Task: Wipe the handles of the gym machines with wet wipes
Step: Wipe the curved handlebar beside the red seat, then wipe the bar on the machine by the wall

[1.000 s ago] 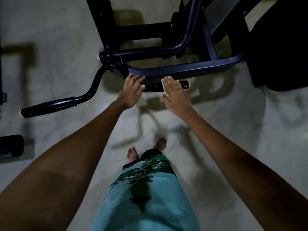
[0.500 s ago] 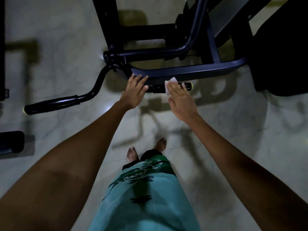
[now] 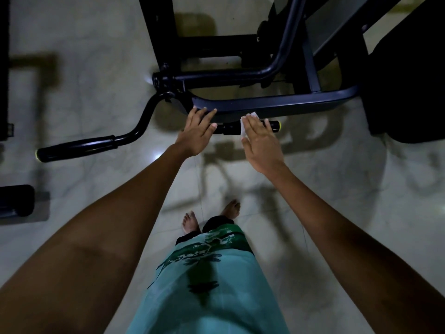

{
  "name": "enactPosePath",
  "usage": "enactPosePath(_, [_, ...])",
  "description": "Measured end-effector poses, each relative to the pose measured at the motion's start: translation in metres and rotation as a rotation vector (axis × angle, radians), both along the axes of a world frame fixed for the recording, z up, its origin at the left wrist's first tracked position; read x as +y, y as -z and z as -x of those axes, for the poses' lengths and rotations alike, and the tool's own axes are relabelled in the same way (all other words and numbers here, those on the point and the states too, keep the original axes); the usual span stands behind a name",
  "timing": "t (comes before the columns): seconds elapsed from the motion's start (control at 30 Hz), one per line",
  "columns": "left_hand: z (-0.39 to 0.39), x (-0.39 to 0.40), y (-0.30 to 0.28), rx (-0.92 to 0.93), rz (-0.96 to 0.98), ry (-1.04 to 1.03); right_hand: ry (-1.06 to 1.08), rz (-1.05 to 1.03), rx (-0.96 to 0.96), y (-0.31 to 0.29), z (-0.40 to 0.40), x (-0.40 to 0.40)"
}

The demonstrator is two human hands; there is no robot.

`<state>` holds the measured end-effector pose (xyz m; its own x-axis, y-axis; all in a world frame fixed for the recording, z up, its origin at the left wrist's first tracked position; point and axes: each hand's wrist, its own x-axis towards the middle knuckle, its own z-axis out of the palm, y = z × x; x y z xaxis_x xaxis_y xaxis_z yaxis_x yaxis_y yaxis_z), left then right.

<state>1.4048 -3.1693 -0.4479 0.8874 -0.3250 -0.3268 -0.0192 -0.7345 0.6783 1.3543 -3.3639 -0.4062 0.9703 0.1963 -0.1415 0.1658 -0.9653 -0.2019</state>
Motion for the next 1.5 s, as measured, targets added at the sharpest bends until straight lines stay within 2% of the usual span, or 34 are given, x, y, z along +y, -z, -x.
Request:
enactPosePath(0.1, [-0.001,-0.001,-0.001,0.006,-0.005,0.002,0.095,-0.013,0.035,-0.001,-0.014,0.019])
enactPosePath(0.27, [-0.003,-0.001,0.001,0.011,-0.012,0.004,-0.151,0.034,0.019,0.000,-0.002,0.022])
enactPosePath(0.37, [-0.003,-0.002,0.002,0.021,-0.014,0.006,-0.157,0.013,-0.017,0.000,0.006,0.008])
enactPosePath(0.5, [-0.003,-0.002,0.003,0.009,-0.002,-0.006,-0.078,0.103,0.020,-0.002,-0.008,0.021])
enactPosePath(0.6, [-0.006,-0.002,0.006,-0.006,-0.018,0.012,-0.172,0.160,0.052,-0.001,-0.021,0.036])
enactPosePath(0.73, [-0.008,-0.001,0.008,0.001,-0.065,0.023,-0.308,0.137,0.026,0.004,-0.016,0.024])
enactPosePath(0.87, [-0.006,-0.006,-0.010,-0.015,-0.133,0.098,-0.191,0.124,-0.037,0.003,-0.012,0.010])
enactPosePath(1.07, [0.015,-0.003,-0.028,0.159,-0.257,0.072,-0.018,0.260,0.053,-0.035,-0.007,0.011])
enactPosePath(1.2, [0.033,-0.005,-0.061,0.143,-0.346,0.102,-0.049,0.345,0.124,-0.069,-0.014,0.023])
enactPosePath(1.33, [0.037,0.002,-0.090,0.066,-0.328,0.087,-0.110,0.181,0.257,-0.097,-0.011,0.028])
enactPosePath(1.43, [0.038,0.010,-0.115,0.068,-0.265,0.057,-0.086,0.088,0.257,-0.111,-0.015,0.032])
enactPosePath(1.5, [0.037,0.018,-0.130,0.038,-0.289,0.088,-0.100,0.079,0.237,-0.120,-0.022,0.037])
